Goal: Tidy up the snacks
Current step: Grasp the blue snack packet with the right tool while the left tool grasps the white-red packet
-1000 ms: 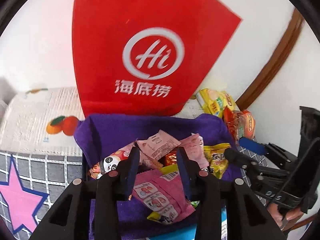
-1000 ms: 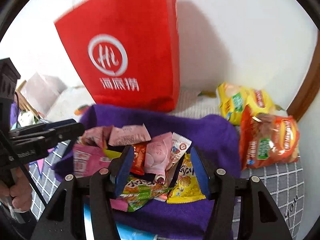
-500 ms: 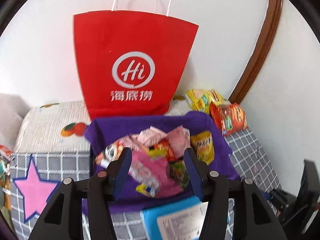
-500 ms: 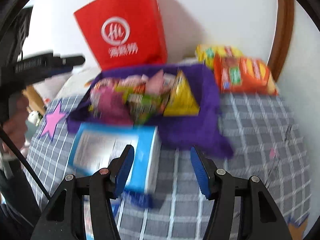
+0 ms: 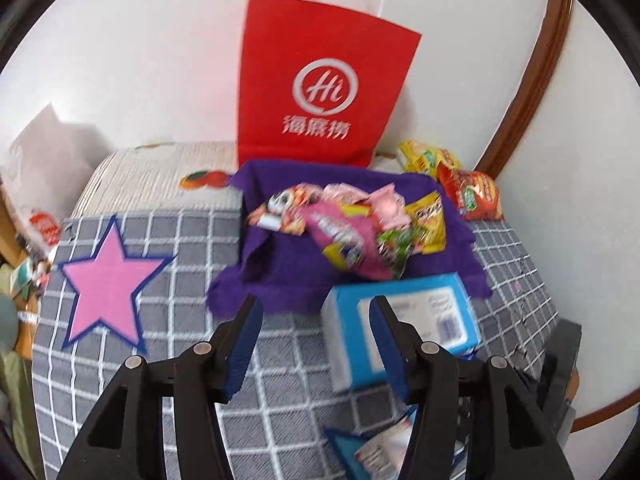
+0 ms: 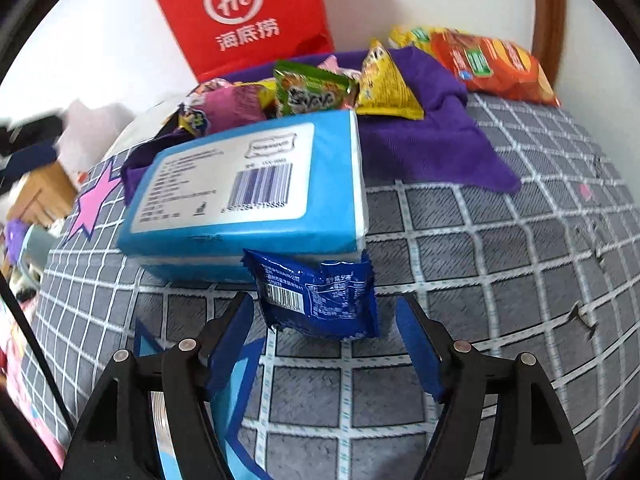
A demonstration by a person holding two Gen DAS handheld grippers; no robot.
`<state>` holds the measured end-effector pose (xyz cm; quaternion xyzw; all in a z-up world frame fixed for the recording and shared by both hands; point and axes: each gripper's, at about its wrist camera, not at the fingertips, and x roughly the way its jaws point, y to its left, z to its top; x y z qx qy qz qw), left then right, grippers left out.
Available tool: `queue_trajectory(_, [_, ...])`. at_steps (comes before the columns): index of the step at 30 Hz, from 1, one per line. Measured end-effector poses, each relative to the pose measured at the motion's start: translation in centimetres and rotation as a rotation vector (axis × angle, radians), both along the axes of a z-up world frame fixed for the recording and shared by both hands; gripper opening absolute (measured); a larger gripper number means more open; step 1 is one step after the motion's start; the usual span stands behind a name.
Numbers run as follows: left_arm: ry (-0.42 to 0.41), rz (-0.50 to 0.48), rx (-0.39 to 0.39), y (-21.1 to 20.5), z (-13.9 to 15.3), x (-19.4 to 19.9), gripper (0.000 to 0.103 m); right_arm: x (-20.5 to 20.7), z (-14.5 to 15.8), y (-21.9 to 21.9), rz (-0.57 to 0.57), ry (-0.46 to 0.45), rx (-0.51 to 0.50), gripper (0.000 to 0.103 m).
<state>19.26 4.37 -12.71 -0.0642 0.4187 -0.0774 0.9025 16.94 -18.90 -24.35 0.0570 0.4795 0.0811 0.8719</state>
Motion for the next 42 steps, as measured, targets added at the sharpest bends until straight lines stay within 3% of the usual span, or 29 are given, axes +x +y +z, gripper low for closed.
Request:
queue_trajectory(6, [0.055,0.023,-0.003,1.4,-2.6,-2.2,0.053,0.3,-0.8,0.8,-0.059,-0.044,-0.045,0.073])
queue_trajectory(9, [0.077,0.029,-0.022,1.7,-3.6,-2.8,0.053,0.0,-0.8,1.1,-0.039,-0.054,-0.062,0.058])
queue_trajectory(26, [0.203,-0.018,-0.041,-2.6,-8.3,-6.5,0.053,-4.1,4.3,-4.2,-0.059,-0.134,0.001,0.057])
queue_trajectory(32, [0.278,-0.038,-0.123,-4.3,-10.6,-7.9,0.053,-5.6,5.4,-6.6,-0.079,-0.167,-0.012,0.057])
queue_trajectory(35, [0.277,-0.043,-0.166,-5.1,-11.0,-8.4,0.053,-6.3,5.5,-7.4,-0.087,-0.169,-0.004,0.057])
queue_trajectory(39, [0.267,-0.055,-0.19,-6.4,-11.0,-8.4,0.069,-7.1,5.0,-8.1,-0.084,-0.154,0.001,0.057])
queue_trajectory(42, [0.253,-0.048,-0.13,-7.8,-11.0,-8.2,0.07,-7.6,4.4,-8.7,-0.094,-0.141,0.012,0.057])
